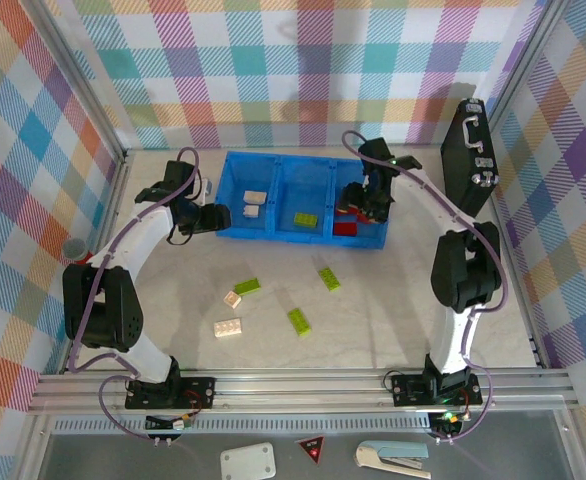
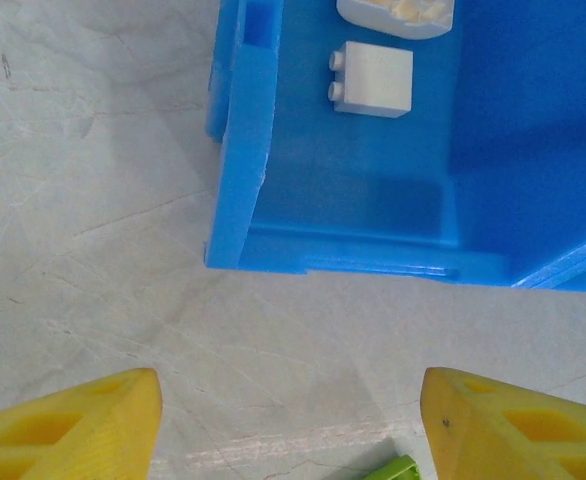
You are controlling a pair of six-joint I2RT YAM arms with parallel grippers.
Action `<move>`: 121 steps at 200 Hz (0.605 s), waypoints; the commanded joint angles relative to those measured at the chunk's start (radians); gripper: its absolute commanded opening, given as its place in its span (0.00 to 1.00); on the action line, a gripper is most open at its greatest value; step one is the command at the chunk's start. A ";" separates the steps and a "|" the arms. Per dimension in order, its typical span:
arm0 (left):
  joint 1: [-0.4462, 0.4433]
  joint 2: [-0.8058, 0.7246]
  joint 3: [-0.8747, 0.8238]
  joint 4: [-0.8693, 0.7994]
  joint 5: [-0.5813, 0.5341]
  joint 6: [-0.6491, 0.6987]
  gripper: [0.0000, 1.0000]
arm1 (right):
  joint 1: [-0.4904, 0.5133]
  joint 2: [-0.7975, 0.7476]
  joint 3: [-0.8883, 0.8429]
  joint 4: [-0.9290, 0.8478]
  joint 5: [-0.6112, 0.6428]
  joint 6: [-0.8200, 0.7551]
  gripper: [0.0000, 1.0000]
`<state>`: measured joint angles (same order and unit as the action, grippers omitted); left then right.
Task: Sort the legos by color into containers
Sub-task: Place the lego in the container, then rotate the lego at the center of the table.
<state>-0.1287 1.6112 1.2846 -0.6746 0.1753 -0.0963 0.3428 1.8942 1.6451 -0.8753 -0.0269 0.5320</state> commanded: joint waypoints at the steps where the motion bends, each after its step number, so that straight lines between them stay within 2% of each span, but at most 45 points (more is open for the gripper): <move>1: -0.017 0.013 0.039 -0.042 0.009 -0.009 0.69 | 0.011 -0.080 -0.074 0.012 -0.029 -0.039 0.73; 72: -0.096 0.011 0.115 -0.149 -0.007 -0.009 0.69 | 0.025 -0.273 -0.358 0.081 -0.072 -0.041 0.73; 121: -0.131 -0.033 0.063 -0.183 0.019 -0.071 0.69 | 0.030 -0.382 -0.514 0.123 -0.094 -0.031 0.73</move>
<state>-0.2382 1.6222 1.3716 -0.8062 0.1753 -0.1207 0.3637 1.5639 1.1854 -0.7891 -0.0910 0.5076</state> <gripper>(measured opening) 0.692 0.731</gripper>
